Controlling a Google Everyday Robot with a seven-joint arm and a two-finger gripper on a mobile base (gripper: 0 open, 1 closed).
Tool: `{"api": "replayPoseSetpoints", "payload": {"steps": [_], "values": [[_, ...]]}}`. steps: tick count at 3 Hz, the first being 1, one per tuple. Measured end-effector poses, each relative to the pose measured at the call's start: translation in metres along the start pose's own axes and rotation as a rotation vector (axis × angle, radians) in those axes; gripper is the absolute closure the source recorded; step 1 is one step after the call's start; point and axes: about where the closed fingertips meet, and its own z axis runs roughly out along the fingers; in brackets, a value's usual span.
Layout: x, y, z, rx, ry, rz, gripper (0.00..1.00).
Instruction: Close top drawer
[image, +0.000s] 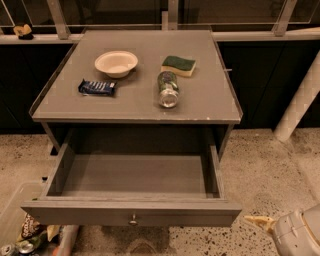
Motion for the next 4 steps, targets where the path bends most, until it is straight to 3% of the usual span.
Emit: {"api": "replayPoseSetpoints", "payload": {"steps": [3, 4], "values": [[0.026, -0.083, 0.024, -0.127, 0.019, 0.036, 0.0], [0.026, -0.102, 0.021, -0.098, 0.031, 0.043, 0.0]]}}
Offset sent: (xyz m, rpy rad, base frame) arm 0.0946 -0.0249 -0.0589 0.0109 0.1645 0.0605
